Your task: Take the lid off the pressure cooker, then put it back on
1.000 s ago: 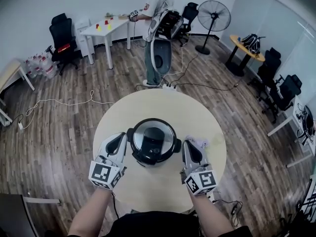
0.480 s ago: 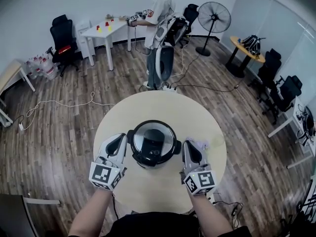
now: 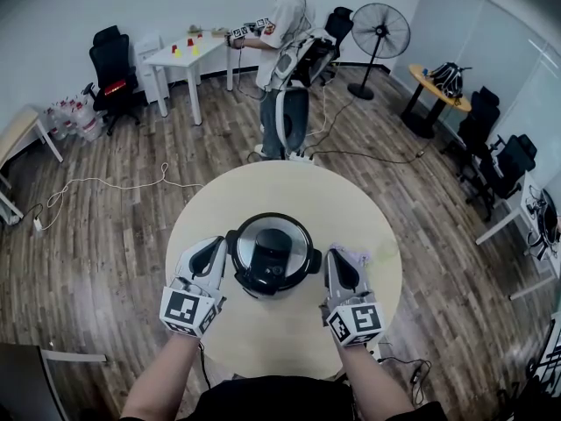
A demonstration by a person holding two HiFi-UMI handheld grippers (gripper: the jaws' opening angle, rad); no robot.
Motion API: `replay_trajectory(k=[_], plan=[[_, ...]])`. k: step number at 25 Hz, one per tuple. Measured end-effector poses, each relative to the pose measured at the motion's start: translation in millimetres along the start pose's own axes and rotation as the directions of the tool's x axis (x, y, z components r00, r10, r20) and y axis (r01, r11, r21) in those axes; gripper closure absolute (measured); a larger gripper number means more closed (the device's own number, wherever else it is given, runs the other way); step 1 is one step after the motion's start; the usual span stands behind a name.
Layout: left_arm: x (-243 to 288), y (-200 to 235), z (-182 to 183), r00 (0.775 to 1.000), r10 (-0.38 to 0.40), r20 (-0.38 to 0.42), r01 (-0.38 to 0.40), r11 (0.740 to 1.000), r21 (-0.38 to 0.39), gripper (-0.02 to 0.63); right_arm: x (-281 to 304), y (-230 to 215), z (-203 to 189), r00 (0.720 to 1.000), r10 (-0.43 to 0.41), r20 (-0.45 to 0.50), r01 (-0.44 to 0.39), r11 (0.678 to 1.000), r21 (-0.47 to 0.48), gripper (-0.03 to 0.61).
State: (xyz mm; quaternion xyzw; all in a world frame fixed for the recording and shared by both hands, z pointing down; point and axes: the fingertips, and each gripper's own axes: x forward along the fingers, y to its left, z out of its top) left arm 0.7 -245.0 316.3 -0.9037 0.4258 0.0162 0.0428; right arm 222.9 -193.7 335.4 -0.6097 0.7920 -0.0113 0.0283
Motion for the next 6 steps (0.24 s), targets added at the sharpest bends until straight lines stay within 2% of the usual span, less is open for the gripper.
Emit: replay_trajectory(k=[6], plan=[[-2.8,0.0,0.4,1.0,0.003,-0.004,-0.003,1.0,-0.001,0.614,-1.8,0.8,1.7,1.0,-0.002,-0.001,0.002,1.0,-0.002,0.572]])
